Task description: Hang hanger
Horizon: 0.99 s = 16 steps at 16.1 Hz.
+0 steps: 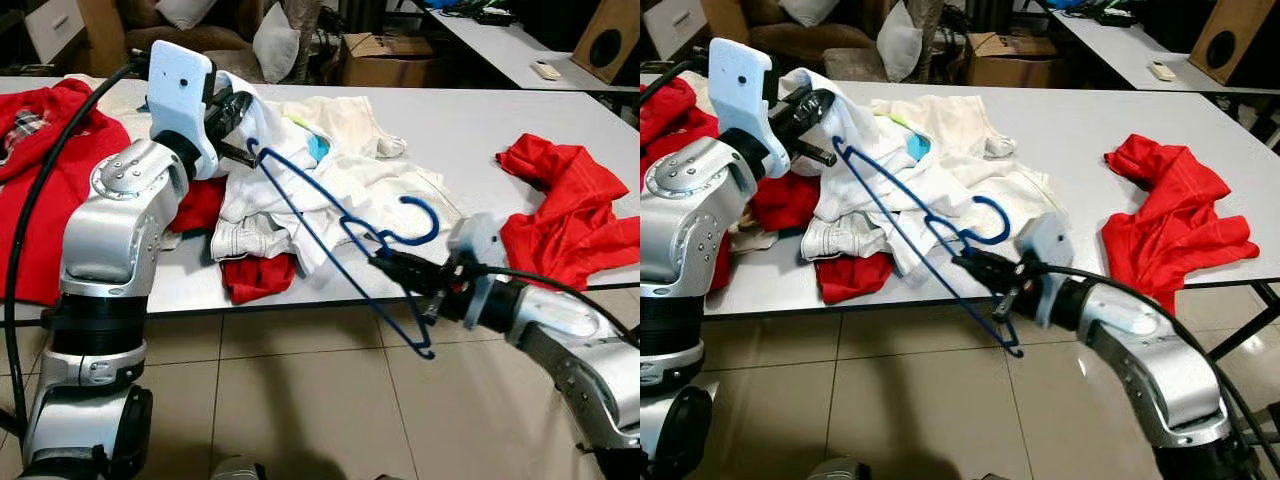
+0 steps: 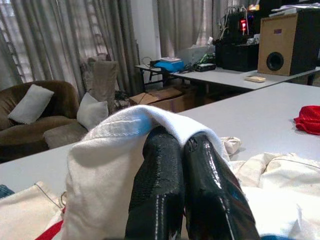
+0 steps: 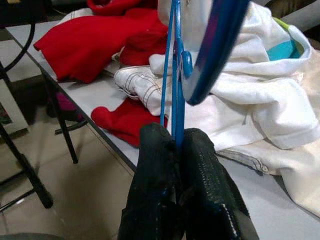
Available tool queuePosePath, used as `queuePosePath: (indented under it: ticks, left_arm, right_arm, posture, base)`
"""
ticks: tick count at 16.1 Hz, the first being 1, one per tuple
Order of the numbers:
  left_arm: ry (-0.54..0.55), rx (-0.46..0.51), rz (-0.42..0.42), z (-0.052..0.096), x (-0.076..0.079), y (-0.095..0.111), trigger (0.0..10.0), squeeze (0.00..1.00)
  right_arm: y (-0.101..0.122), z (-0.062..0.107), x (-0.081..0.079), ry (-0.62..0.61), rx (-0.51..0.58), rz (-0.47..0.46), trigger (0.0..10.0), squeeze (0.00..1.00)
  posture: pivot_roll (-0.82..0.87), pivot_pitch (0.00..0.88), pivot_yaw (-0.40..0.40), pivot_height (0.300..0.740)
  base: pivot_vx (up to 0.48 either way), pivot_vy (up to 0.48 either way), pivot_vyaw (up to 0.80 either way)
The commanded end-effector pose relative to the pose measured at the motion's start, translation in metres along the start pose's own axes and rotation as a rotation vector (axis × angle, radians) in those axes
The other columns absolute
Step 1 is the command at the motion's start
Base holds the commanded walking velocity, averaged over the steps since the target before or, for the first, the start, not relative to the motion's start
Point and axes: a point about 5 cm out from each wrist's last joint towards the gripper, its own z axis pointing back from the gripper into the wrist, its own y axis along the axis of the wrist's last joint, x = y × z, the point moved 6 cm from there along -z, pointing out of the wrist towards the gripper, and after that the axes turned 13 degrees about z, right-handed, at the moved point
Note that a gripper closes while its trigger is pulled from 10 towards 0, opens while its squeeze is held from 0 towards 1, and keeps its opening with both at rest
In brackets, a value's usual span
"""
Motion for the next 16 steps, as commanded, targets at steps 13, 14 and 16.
queuePosePath:
  ticks: [13, 14, 16]
  left_arm:
    - [0.016, 0.015, -0.034, -0.007, -0.003, 0.006, 0.0, 0.0]
    - [0.016, 0.016, -0.034, -0.007, -0.003, 0.007, 0.0, 0.0]
    - [0.001, 0.016, -0.035, -0.007, 0.0, 0.007, 0.0, 0.0]
  right_arm:
    - [-0.007, -0.009, -0.008, -0.016, -0.052, -0.024, 10.0, 0.0]
    - [-0.007, -0.009, -0.008, -0.018, -0.053, -0.024, 10.0, 0.0]
    - [-0.009, -0.01, 0.0, -0.063, -0.06, -0.027, 10.0, 0.0]
  posture:
    - [-0.03, 0.0, -0.048, 0.74]
    - [-0.03, 0.0, -0.047, 0.74]
    - [-0.03, 0.0, -0.046, 0.74]
  base:
    - [0.0, 0.0, 0.0]
    - [0.0, 0.0, 0.0]
    - [0.0, 0.0, 0.0]
